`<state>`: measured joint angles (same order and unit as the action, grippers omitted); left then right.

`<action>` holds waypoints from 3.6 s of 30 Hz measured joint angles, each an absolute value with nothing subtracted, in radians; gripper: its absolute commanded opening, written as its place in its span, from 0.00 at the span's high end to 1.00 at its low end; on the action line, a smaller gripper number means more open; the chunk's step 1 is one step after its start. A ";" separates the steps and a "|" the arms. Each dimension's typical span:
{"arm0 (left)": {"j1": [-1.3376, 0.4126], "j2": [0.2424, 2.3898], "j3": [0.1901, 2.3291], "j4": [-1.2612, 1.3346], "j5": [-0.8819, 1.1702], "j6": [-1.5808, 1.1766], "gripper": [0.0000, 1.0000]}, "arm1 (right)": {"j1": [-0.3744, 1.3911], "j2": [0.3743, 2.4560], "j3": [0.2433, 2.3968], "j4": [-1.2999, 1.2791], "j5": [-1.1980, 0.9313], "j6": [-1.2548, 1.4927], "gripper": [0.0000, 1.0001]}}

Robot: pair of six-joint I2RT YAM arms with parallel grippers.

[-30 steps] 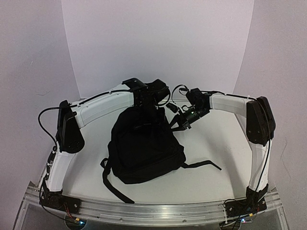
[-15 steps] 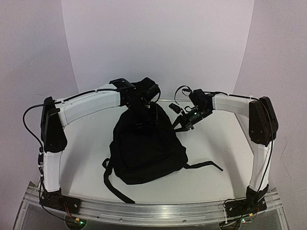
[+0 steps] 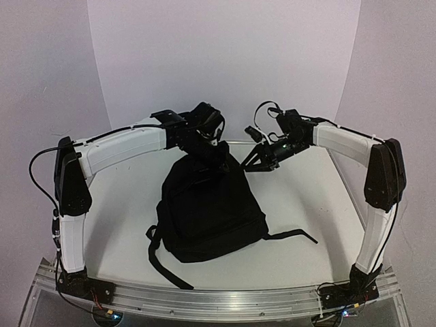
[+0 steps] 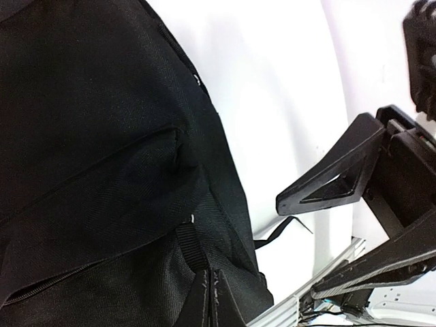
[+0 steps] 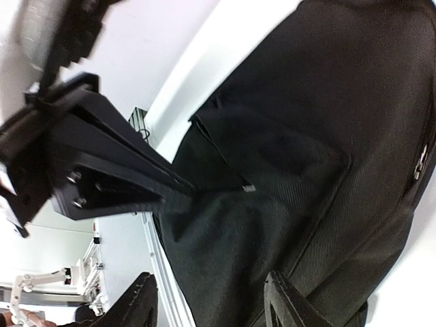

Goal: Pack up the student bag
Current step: Zip the student bag at the center of the board.

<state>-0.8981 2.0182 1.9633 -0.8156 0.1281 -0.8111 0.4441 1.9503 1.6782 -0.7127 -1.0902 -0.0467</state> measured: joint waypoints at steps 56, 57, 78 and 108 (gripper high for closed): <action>-0.828 2.017 1.884 -0.708 0.219 -0.836 1.00 | 0.503 2.139 1.773 -0.691 -0.982 -0.021 0.66; -0.826 2.017 1.884 -0.706 0.221 -0.836 1.00 | 0.503 2.140 1.773 -0.690 -0.979 -0.022 0.73; -0.808 2.017 1.828 -0.727 0.229 -0.864 1.00 | 0.465 2.146 1.778 -0.708 -0.936 -0.017 1.00; -0.793 1.724 1.479 -0.904 0.084 -1.022 1.00 | 0.404 2.103 1.699 -0.703 -0.869 -0.028 1.00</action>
